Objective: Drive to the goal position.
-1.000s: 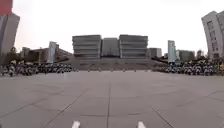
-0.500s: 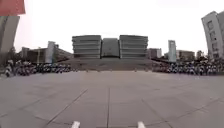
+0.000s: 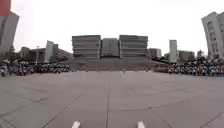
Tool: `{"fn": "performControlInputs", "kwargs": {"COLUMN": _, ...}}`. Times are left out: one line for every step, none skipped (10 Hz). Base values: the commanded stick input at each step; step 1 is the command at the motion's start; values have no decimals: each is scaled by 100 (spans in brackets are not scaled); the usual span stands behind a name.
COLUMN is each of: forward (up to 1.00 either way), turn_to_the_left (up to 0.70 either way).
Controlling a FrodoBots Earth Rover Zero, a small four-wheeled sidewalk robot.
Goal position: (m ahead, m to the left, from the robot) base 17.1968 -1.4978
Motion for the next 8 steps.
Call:
{"fn": "performControlInputs", "kwargs": {"forward": 60, "turn_to_the_left": 0}}
{"fn": "performControlInputs", "kwargs": {"forward": 60, "turn_to_the_left": 0}}
{"fn": "performControlInputs", "kwargs": {"forward": 60, "turn_to_the_left": 0}}
{"fn": "performControlInputs", "kwargs": {"forward": 60, "turn_to_the_left": 0}}
{"fn": "performControlInputs", "kwargs": {"forward": 60, "turn_to_the_left": 0}}
{"fn": "performControlInputs", "kwargs": {"forward": 60, "turn_to_the_left": 0}}
{"fn": "performControlInputs", "kwargs": {"forward": 60, "turn_to_the_left": 0}}
{"fn": "performControlInputs", "kwargs": {"forward": 60, "turn_to_the_left": 0}}
